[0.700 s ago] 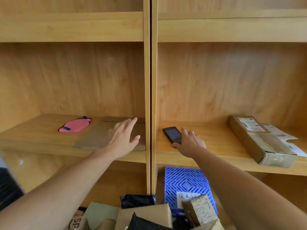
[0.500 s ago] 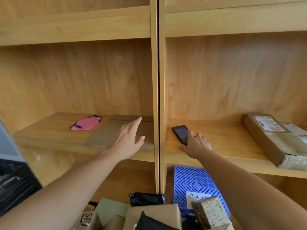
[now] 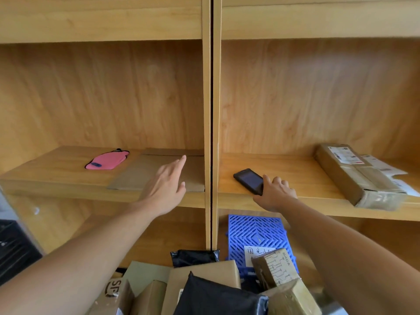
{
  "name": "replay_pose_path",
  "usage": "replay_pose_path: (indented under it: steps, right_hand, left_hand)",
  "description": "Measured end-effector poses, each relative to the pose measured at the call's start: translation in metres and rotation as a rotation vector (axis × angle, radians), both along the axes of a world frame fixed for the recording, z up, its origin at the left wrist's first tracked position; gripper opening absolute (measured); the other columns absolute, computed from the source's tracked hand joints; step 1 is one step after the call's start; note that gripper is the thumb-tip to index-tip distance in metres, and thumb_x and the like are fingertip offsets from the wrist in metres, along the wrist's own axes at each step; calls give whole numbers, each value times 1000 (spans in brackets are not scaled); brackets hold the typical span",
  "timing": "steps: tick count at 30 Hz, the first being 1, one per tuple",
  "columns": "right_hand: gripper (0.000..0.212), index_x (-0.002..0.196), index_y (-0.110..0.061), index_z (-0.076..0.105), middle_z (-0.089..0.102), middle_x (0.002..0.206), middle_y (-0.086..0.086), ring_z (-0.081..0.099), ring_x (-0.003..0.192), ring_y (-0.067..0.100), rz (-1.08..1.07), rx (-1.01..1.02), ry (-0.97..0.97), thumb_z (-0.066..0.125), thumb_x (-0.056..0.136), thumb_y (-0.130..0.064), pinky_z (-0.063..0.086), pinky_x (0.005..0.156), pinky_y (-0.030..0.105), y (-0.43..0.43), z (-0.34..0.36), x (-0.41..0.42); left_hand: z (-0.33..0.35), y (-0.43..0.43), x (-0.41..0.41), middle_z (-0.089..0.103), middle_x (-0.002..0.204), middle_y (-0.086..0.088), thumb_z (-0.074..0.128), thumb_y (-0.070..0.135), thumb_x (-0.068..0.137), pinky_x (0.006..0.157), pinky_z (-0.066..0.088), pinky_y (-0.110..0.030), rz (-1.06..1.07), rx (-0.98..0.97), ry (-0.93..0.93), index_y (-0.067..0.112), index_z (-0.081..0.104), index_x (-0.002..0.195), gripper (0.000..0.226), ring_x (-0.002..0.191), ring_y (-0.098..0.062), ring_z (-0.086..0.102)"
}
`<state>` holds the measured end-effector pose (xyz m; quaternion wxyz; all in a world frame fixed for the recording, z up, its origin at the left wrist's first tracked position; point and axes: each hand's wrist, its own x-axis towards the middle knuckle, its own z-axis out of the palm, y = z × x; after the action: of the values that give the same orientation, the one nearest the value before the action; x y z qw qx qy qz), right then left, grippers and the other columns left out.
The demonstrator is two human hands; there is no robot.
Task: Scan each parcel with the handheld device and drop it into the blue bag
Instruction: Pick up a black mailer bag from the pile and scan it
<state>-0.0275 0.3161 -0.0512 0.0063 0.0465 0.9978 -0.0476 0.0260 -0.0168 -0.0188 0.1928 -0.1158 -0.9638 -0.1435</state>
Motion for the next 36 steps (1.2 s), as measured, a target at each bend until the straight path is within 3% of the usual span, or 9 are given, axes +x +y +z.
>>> replay_pose_path:
  steps: [4, 7, 12, 18, 21, 24, 29, 33, 36]
  right_hand:
    - [97, 156, -27, 15, 33, 149, 12, 40, 132, 36, -8, -41, 27, 49, 82, -81, 45, 97, 51, -4, -1, -2]
    - [104, 153, -24, 22, 35, 150, 10, 41, 134, 36, -33, -130, 74, 54, 76, -86, 46, 97, 53, -13, -1, -9]
    - [87, 137, -15, 38, 53, 135, 14, 46, 126, 36, -90, -121, 90, 65, 79, -74, 45, 85, 47, -22, -4, -33]
    - [86, 135, -8, 44, 51, 131, 16, 50, 121, 38, -146, -136, 66, 72, 76, -64, 45, 81, 42, -20, 7, -32]
    - [77, 127, -6, 52, 47, 119, 14, 58, 98, 33, -146, -132, 126, 67, 78, -63, 48, 72, 38, -19, 5, -7]
    - [73, 121, -7, 51, 41, 111, 8, 53, 75, 24, -160, -203, 184, 67, 78, -64, 44, 65, 36, -22, 14, 23]
    - [75, 133, -14, 48, 44, 121, 3, 49, 98, 23, -159, -299, 218, 69, 77, -60, 46, 80, 40, -27, 9, 90]
    - [82, 140, -15, 44, 45, 131, 5, 54, 114, 27, -191, -302, 175, 69, 78, -63, 48, 90, 43, -38, -18, 148]
    - [87, 143, -15, 41, 44, 135, 6, 52, 120, 29, -233, -265, 158, 68, 78, -65, 48, 92, 46, -48, -37, 186]
  left_hand:
    - [-13, -1, 10, -10, 172, 7, 55, 30, 101, 123, 27, -49, -90, -56, 20, 43, -11, 161, 90, 159, -19, -1]
    - [-16, -7, 20, -19, 170, 13, 59, 32, 99, 124, 22, -50, -216, -127, 20, 43, -3, 162, 89, 158, -13, -10]
    - [-24, -19, 34, -12, 171, 14, 58, 36, 99, 123, 27, -53, -256, -159, -38, 43, 0, 162, 85, 157, -9, -10]
    - [-47, -30, 46, -3, 170, 16, 55, 41, 100, 122, 28, -57, -302, -191, -197, 45, -1, 160, 82, 157, -10, -1]
    - [-57, -21, 48, -4, 169, 19, 55, 42, 101, 122, 29, -56, -344, -234, -271, 47, -3, 159, 83, 157, -11, 1]
    - [-62, 1, 52, 0, 170, 15, 56, 38, 101, 125, 25, -52, -413, -249, -321, 43, -2, 161, 83, 157, -14, 3]
    - [-96, 38, 81, 7, 171, 3, 56, 28, 102, 124, 26, -45, -608, -301, -277, 33, 5, 164, 79, 157, -20, 10]
    - [-139, 61, 110, 15, 169, -7, 59, 45, 100, 118, 37, -50, -820, -425, -224, 27, 21, 161, 74, 155, -27, 18]
    - [-163, 78, 130, 21, 168, -12, 60, 53, 96, 119, 33, -52, -900, -472, -234, 25, 34, 158, 72, 153, -33, 23]
